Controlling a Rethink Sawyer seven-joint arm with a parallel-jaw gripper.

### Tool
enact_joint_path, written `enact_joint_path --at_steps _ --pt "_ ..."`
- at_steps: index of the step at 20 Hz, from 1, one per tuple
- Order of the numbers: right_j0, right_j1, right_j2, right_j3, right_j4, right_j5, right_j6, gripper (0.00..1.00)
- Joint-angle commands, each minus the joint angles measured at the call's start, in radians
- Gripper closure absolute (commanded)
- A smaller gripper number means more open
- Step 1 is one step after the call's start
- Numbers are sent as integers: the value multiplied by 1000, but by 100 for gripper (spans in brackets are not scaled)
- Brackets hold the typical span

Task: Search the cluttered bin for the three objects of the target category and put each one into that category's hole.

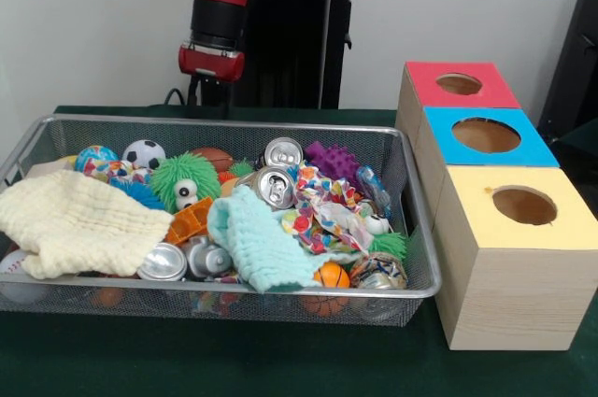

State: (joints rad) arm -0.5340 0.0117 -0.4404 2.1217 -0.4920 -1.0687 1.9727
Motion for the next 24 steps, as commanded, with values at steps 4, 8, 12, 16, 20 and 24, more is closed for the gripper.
enact_joint_path --at_steps 4,8,12,16,20,24 --pt "-85 227 -48 -12 -61 198 108 0" --pt "-100 238 -47 -29 -76 193 105 0" --pt "-99 235 -54 -35 -79 204 102 0" --pt "-92 229 -66 -44 -85 218 97 0" --pt "-94 227 -68 -59 -98 233 96 0" --pt "-95 234 -68 -62 -99 229 99 0"
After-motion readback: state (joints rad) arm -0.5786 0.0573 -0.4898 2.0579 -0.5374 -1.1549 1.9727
